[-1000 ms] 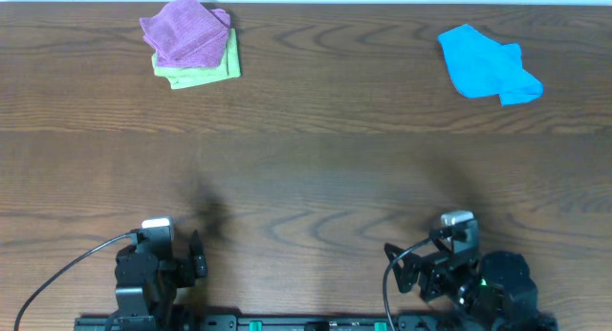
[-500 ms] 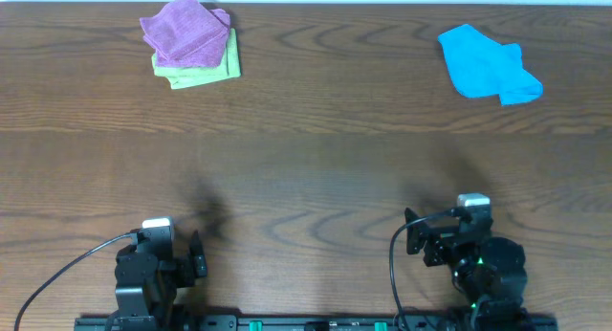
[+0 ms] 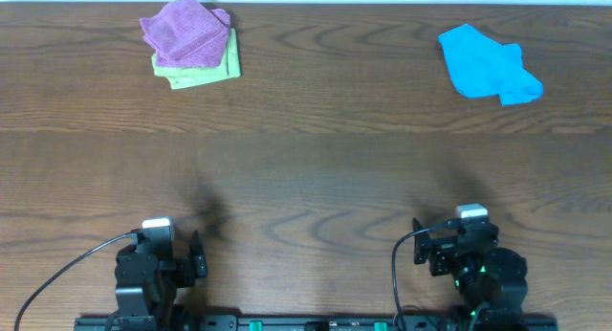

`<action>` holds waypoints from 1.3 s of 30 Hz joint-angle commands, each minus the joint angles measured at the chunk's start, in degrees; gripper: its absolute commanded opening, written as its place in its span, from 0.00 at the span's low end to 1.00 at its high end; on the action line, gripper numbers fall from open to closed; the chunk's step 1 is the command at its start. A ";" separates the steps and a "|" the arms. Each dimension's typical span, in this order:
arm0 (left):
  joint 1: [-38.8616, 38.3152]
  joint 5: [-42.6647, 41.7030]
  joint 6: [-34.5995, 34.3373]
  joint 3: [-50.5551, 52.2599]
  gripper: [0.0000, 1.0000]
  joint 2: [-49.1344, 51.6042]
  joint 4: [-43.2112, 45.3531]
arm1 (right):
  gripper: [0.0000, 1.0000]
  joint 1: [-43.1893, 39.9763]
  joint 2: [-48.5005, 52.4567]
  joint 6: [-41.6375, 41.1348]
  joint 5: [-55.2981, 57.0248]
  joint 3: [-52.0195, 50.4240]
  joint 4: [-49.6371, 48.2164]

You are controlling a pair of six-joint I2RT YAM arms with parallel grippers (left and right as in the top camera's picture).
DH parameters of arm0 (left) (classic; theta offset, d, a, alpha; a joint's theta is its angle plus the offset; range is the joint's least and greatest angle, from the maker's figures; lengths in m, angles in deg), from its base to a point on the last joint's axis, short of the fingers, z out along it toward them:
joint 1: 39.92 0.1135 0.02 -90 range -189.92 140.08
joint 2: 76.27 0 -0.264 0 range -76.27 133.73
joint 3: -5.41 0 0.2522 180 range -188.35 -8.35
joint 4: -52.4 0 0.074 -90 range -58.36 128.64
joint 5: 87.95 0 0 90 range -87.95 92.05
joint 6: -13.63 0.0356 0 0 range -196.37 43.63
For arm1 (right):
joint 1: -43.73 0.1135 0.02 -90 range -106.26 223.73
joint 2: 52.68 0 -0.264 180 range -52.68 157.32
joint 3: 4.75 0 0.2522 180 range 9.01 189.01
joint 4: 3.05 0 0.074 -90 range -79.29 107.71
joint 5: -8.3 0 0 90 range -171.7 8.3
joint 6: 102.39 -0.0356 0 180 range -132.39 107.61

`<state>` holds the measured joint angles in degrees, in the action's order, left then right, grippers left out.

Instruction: Fold the cloth

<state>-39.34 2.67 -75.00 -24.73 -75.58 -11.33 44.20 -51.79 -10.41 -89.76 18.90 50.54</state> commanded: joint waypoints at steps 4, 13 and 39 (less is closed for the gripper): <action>-0.28 0.85 1.03 2.36 0.95 -0.44 -1.79 | 0.99 -0.44 -0.61 1.51 0.57 -0.57 2.08; -0.28 0.85 1.03 2.36 0.95 -0.44 -1.79 | 0.99 -0.42 -0.55 1.51 0.57 -0.55 2.16; -0.28 0.85 1.03 2.36 0.95 -0.44 -1.79 | 0.99 -0.39 -0.55 1.51 0.57 -0.55 2.16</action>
<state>-39.34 2.67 -75.00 -24.73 -75.58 -11.33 44.16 -51.84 -9.73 -89.58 18.90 52.33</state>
